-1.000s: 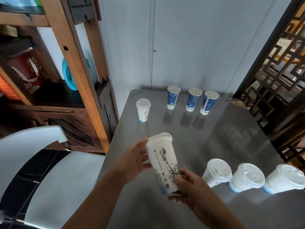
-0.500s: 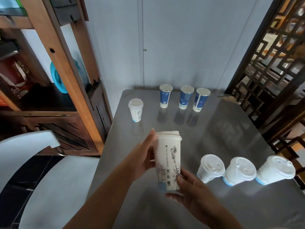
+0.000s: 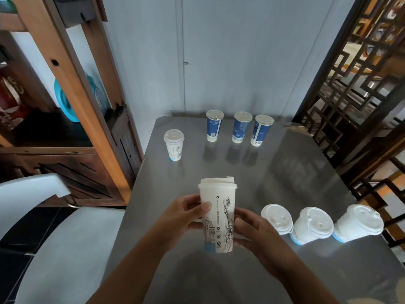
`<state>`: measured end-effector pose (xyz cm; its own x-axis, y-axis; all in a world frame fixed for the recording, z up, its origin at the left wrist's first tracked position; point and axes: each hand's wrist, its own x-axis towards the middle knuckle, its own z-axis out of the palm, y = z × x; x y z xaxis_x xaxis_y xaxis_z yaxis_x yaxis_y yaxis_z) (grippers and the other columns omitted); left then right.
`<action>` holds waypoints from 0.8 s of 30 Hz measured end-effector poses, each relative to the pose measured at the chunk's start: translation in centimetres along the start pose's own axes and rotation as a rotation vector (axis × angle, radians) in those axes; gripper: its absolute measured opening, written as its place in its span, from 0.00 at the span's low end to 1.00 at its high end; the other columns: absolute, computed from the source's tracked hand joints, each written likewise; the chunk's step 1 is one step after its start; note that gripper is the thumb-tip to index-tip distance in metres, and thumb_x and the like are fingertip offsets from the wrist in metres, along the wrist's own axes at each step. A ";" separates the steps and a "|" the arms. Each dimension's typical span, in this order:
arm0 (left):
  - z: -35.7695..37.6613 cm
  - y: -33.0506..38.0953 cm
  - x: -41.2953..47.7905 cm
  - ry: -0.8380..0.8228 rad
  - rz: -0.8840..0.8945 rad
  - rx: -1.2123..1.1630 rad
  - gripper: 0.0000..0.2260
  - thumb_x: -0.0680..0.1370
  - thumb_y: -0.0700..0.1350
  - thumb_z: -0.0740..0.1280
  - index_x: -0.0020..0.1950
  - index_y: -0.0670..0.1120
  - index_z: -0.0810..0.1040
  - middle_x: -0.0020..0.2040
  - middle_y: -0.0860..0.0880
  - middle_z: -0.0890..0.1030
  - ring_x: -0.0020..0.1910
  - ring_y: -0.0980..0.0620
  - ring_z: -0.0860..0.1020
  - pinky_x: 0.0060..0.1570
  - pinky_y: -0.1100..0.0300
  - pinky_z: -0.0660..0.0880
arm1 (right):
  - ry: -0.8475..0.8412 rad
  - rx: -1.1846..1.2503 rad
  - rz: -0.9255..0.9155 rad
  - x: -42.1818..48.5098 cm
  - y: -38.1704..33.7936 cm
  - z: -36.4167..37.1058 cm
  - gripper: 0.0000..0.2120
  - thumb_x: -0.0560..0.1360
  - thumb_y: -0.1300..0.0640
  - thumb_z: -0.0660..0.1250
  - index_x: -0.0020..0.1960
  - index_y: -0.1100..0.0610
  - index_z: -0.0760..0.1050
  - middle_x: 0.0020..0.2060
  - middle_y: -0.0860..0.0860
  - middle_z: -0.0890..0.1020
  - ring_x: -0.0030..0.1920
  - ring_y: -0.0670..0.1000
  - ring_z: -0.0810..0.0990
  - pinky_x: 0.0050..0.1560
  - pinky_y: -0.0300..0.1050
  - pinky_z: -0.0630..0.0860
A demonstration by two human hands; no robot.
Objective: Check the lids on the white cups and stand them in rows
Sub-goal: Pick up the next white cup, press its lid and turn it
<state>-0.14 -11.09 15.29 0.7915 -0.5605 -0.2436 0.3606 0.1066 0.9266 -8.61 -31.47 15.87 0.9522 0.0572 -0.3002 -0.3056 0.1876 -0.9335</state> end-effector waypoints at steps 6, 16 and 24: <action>-0.1 -0.6 0.4 -0.017 -0.038 0.033 0.20 0.74 0.50 0.72 0.64 0.43 0.80 0.58 0.40 0.84 0.59 0.39 0.82 0.58 0.43 0.80 | 0.050 -0.228 -0.012 1.5 -1.3 -0.9 0.21 0.71 0.44 0.70 0.61 0.50 0.78 0.54 0.50 0.86 0.54 0.54 0.85 0.59 0.60 0.80; 1.2 -1.3 2.8 0.016 -0.108 0.113 0.23 0.74 0.52 0.74 0.66 0.47 0.78 0.59 0.43 0.85 0.60 0.44 0.83 0.59 0.44 0.80 | 0.051 -0.329 0.067 3.6 -1.1 -4.2 0.17 0.73 0.51 0.73 0.61 0.51 0.75 0.53 0.49 0.86 0.53 0.50 0.85 0.55 0.58 0.82; 0.0 0.2 9.5 0.122 -0.023 0.390 0.18 0.68 0.48 0.77 0.56 0.59 0.78 0.52 0.51 0.83 0.50 0.51 0.86 0.46 0.51 0.85 | 0.014 -0.496 0.025 10.9 -3.5 -6.5 0.16 0.71 0.54 0.75 0.56 0.46 0.75 0.50 0.48 0.85 0.50 0.49 0.85 0.53 0.54 0.82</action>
<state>7.43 -16.37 13.17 0.8468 -0.4549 -0.2757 0.1830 -0.2374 0.9540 2.84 -37.90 14.60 0.9455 0.0415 -0.3229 -0.2961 -0.3029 -0.9059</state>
